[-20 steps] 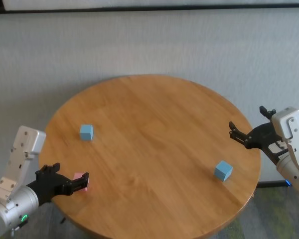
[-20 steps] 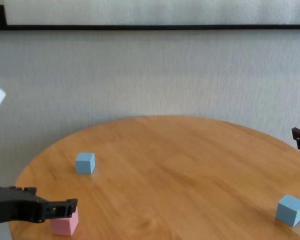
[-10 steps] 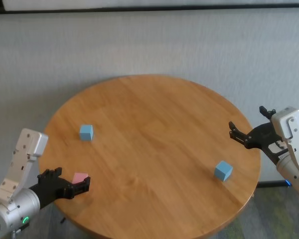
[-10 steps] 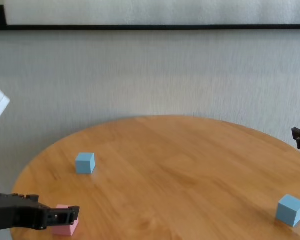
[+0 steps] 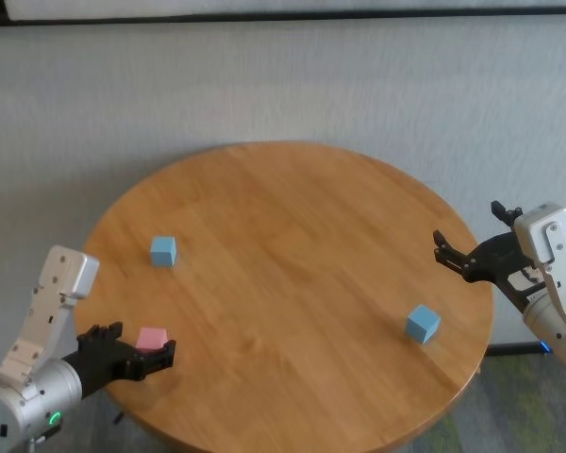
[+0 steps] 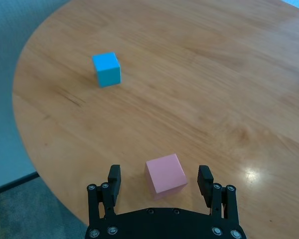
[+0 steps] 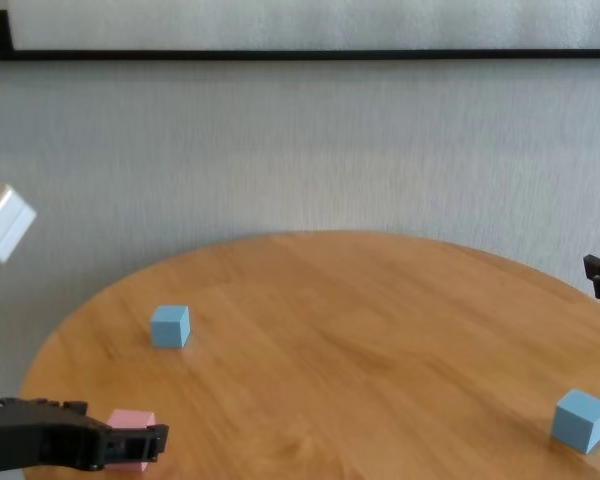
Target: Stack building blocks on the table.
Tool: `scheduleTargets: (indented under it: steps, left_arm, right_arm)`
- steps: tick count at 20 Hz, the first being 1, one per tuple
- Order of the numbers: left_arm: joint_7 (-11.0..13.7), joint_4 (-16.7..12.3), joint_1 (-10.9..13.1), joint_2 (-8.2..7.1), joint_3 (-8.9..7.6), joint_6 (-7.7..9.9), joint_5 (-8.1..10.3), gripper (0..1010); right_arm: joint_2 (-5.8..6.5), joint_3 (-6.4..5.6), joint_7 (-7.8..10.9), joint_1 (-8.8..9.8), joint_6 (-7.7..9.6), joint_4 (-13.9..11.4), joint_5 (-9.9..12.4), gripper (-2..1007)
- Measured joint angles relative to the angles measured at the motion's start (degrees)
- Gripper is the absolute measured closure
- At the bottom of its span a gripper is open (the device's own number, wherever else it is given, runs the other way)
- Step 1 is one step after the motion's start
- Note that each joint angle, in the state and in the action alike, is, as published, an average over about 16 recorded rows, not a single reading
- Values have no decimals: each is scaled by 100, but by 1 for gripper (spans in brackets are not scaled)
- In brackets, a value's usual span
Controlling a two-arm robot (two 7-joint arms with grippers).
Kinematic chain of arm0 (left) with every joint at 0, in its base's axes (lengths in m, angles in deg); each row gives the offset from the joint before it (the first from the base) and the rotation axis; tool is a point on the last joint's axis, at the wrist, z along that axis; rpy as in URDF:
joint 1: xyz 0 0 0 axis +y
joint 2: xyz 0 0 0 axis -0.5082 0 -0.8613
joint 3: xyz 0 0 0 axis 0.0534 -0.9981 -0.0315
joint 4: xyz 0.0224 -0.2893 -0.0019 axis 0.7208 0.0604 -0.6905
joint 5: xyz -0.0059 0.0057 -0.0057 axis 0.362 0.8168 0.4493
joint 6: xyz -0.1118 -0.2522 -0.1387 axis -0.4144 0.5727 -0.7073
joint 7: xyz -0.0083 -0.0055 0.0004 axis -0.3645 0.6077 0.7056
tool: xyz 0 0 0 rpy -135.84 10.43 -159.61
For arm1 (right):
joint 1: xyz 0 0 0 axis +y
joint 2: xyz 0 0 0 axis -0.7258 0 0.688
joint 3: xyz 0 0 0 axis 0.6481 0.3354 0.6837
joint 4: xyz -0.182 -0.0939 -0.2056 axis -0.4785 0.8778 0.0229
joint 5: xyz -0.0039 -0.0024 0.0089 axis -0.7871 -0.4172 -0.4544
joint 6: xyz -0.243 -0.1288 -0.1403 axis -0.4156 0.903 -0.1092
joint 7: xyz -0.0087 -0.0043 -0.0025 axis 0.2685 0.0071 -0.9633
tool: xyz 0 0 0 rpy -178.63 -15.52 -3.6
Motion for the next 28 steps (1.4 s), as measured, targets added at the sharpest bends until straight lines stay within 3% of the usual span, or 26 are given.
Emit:
scheduleTargets:
  steps: [13,28]
  left_arm:
    - [114,312,-149,200,15,-81,-218,10]
    - [109,349,-134,269,-43,-145,-318,16]
  right_arm:
    - [0,0,0,0,0,0,0,0]
    - [0,0,0,0,0,0,0,0]
